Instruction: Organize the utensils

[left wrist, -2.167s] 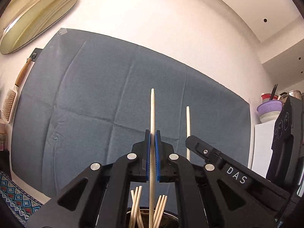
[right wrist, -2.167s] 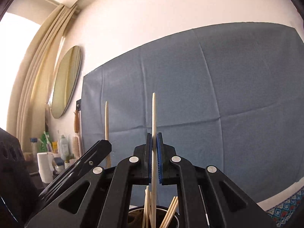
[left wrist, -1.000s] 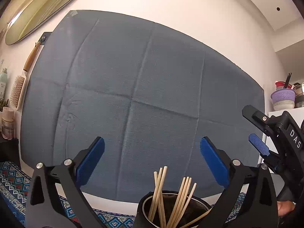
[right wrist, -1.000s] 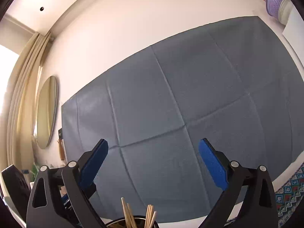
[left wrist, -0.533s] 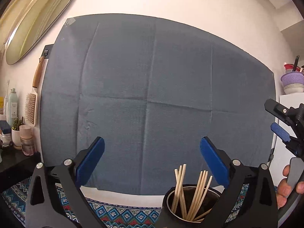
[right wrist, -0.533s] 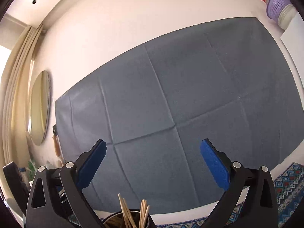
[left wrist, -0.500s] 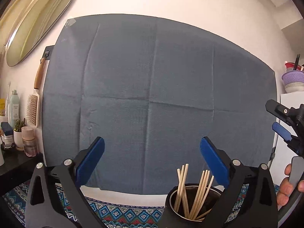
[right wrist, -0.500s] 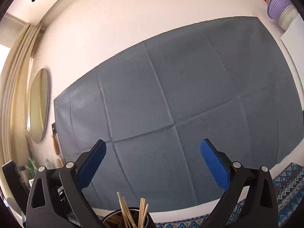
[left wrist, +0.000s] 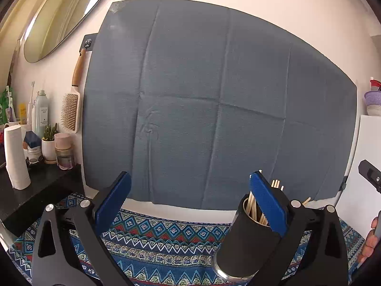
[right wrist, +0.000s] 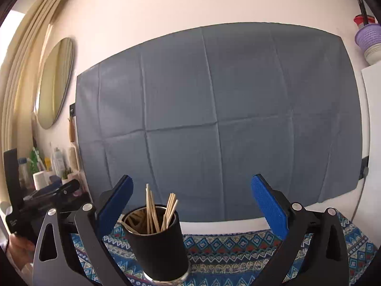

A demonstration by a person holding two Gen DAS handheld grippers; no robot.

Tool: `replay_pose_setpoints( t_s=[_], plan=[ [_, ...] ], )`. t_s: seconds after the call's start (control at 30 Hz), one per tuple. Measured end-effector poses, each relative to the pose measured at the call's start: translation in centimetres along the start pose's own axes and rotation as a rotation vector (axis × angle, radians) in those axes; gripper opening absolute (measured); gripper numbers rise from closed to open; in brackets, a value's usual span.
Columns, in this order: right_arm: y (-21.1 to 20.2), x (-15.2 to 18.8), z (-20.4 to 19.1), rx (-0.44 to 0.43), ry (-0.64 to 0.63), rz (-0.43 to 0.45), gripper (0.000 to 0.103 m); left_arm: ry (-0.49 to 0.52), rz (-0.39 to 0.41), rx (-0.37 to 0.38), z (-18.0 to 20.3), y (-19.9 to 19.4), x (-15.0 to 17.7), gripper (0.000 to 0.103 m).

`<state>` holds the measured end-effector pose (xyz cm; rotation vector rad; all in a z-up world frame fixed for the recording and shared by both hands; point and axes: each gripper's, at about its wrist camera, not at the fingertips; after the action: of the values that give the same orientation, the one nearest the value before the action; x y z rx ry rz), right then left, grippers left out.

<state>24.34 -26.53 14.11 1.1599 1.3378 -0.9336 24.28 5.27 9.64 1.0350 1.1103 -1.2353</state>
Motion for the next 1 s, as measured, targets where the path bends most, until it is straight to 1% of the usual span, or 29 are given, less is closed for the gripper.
replay_pose_setpoints(
  t_s=[0.07, 0.17, 0.27, 0.33, 0.37, 0.47, 0.53, 0.6, 0.77, 0.93, 1.0],
  plan=[
    [-1.0, 1.2, 0.1, 0.026, -0.007, -0.01, 0.095, 0.03, -0.006, -0.006, 0.2, -1.2, 0.8, 0.097],
    [-2.4, 3.1, -0.1, 0.031, -0.024, -0.034, 0.095, 0.051, -0.048, 0.02, 0.8, -2.8, 2.4, 0.097],
    [-3.7, 4.6, -0.2, 0.034, -0.029, -0.059, 0.095, 0.081, -0.097, 0.071, 1.9, -4.4, 4.2, 0.097],
    [-4.4, 5.4, -0.2, 0.042, -0.012, -0.069, 0.095, 0.109, -0.09, 0.094, 2.7, -5.7, 5.4, 0.097],
    [-4.6, 5.9, -0.2, 0.029, -0.007, -0.083, 0.095, 0.118, -0.095, 0.104, 3.0, -6.0, 5.9, 0.097],
    [-5.2, 7.1, 0.0, 0.007, -0.001, -0.112, 0.095, 0.066, -0.118, 0.112, 3.1, -6.9, 6.9, 0.097],
    [-5.5, 8.0, -0.1, 0.008, -0.022, -0.126, 0.095, 0.045, -0.11, 0.111, 3.1, -7.5, 7.5, 0.097],
    [-5.9, 8.9, -0.3, 0.01, -0.036, -0.134, 0.095, 0.063, -0.111, 0.1, 3.4, -7.8, 8.0, 0.097],
    [-6.2, 10.2, -0.5, 0.011, -0.043, -0.13, 0.095, 0.113, -0.112, 0.121, 4.3, -8.5, 9.5, 0.097],
    [-5.6, 10.9, -0.4, 0.014, -0.027, -0.163, 0.095, 0.093, -0.144, 0.132, 4.5, -8.4, 10.4, 0.097],
    [-5.5, 11.0, -0.4, 0.029, -0.027, -0.17, 0.095, 0.09, -0.14, 0.138, 4.4, -8.5, 10.4, 0.097]
  ],
)
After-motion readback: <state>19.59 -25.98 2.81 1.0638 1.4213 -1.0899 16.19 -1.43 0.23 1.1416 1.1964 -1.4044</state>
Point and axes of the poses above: each gripper's, at about its wrist camera, not at the fingertips, and y roughly the way its jaws point, z to its right, x to its underside, and after that the axes turned 9 degrees about z, right-handed
